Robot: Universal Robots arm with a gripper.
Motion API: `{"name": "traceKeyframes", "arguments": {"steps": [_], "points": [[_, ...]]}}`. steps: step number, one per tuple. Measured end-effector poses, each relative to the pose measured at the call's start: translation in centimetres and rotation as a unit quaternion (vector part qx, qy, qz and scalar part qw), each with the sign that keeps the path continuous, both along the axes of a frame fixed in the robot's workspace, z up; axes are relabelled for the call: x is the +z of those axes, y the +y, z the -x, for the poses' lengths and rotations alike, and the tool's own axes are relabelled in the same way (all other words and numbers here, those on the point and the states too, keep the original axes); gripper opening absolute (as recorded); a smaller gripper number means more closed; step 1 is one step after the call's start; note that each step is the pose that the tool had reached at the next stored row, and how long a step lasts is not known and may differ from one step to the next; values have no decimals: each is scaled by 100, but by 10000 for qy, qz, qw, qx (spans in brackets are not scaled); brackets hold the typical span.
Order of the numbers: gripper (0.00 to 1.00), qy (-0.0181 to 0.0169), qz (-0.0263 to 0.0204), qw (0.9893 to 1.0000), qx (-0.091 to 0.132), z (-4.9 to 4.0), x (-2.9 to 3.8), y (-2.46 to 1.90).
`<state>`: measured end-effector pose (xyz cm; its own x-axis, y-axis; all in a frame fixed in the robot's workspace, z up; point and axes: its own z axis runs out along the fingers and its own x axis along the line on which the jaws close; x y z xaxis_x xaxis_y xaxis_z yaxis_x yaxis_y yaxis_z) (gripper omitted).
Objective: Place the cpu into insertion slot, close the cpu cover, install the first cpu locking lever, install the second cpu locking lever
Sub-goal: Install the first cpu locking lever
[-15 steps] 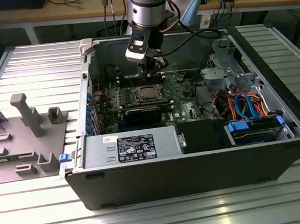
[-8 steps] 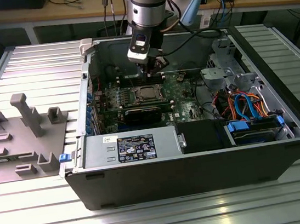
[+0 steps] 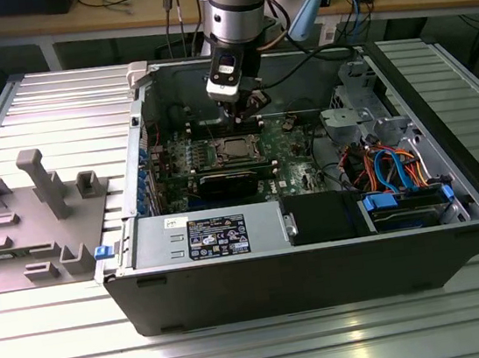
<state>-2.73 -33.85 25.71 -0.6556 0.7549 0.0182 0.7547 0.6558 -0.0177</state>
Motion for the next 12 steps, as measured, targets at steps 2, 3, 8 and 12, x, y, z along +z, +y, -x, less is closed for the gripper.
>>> {"name": "traceKeyframes", "arguments": {"steps": [2,3,8,12], "points": [[11,0,0,10000,81,0,0,0],[11,0,0,9999,130,0,0,0],[11,0,0,9996,289,0,0,0],[11,0,0,9989,459,0,0,0]]}}
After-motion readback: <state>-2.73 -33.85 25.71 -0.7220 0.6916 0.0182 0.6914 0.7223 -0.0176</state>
